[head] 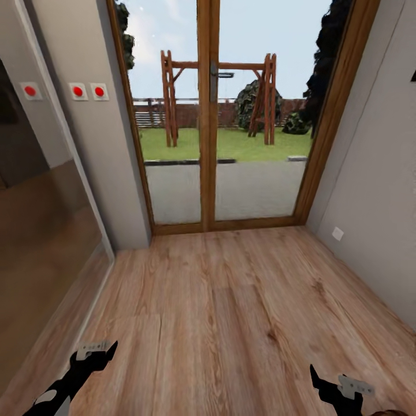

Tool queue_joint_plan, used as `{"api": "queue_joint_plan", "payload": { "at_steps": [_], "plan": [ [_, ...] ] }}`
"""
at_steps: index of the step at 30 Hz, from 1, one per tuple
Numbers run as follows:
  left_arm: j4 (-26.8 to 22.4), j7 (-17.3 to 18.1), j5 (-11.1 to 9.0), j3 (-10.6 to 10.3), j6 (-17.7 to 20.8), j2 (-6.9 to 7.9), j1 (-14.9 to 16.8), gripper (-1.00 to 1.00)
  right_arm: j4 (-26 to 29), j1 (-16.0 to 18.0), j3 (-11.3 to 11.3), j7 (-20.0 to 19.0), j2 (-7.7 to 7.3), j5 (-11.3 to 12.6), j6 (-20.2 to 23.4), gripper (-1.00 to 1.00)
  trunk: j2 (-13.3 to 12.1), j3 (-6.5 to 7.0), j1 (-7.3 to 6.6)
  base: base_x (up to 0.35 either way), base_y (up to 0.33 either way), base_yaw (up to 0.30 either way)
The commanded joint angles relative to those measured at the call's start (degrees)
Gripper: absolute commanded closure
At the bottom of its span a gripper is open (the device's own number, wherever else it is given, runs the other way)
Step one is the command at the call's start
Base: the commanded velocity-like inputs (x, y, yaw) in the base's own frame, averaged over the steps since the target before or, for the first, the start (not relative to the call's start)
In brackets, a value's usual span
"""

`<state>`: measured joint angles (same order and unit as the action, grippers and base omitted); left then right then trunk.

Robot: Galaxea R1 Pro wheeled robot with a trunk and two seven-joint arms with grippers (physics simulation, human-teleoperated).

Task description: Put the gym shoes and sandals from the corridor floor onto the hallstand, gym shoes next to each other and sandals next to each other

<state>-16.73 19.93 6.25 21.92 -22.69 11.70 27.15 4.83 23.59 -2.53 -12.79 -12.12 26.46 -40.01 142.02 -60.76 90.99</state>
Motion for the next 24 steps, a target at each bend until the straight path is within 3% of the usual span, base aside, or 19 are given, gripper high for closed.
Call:
{"api": "queue_joint_plan", "payload": {
  "at_steps": [1,24],
  "plan": [
    [0.03,0.25,0.60,0.49,-0.25,-0.01,0.02,-1.00,-0.08,0.06,-0.27,-0.39,-0.01,0.61,-0.15,-1.00,0.02,-0.05,0.02,0.339,0.096,-0.266],
    [0.03,0.24,0.60,0.49,-0.25,-0.01,0.01,-1.00,-0.08,0.06,-0.28,-0.39,-0.01,0.61,-0.13,-1.00,0.02,-0.05,0.02,0.339,0.100,-0.266]
  ]
}}
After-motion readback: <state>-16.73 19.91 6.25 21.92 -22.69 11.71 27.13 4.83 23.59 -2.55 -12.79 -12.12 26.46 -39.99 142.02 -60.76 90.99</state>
